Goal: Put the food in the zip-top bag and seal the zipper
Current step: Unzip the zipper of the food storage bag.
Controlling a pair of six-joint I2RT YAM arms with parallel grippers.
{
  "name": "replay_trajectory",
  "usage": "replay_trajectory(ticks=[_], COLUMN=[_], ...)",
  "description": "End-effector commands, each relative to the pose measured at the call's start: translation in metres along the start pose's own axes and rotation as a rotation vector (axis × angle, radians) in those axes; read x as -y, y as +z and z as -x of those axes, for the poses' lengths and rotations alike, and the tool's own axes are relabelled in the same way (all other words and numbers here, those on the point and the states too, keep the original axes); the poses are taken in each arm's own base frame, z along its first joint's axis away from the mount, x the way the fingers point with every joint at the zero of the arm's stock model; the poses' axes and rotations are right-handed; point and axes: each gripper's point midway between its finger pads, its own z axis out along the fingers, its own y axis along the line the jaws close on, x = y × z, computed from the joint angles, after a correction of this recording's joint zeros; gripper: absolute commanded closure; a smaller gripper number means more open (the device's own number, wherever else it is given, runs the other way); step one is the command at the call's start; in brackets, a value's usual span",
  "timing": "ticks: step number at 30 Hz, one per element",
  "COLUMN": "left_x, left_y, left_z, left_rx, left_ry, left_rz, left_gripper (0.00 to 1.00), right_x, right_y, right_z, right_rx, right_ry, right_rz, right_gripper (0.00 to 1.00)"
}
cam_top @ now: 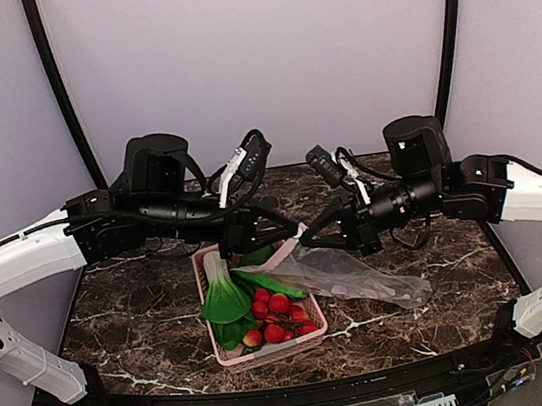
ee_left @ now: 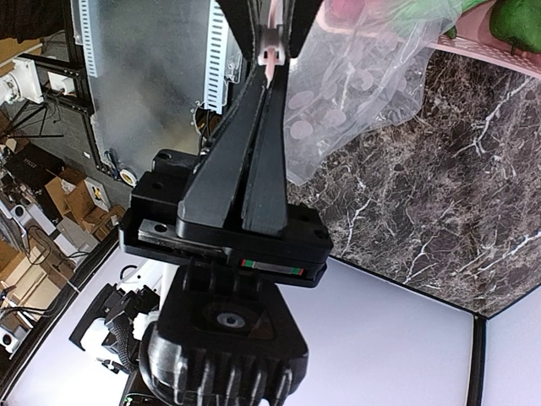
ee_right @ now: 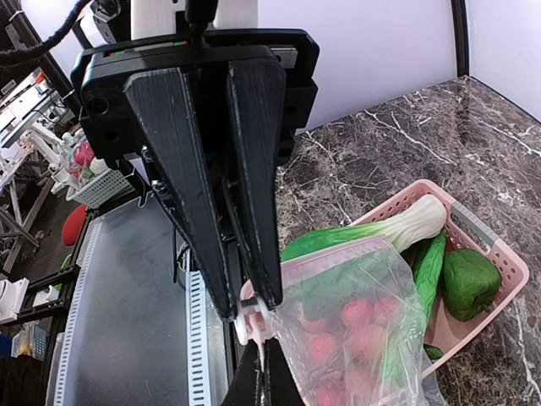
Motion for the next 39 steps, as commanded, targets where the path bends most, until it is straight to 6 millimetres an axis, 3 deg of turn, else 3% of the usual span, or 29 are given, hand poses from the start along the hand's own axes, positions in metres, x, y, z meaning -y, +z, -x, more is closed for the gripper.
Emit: replay_trajectory(ticks=[1,22,39], left_x=[0.004,-0.006,-0.015], left_y=[-0.001,-0.006,-0.008], left_z=[0.006,0.000,-0.005], left_rx=[0.013,0.011,0.003], left_ry=[0.007,0.002,-0.007], left_rz=[-0.013,0.032,0.059], left_gripper=[0.99,0.99,0.99], right_x=[0.001,0.019,0.055], right_y=[-0.007,-0.024,-0.048], right_z=[0.011,0.021,0.027], right_rx=[0.049,0.104,0.141], right_ry=[0.003,0.079,0.111], right_rz=[-0.039,-0.115,-0.305], right_gripper=[1.00,1.00,1.00])
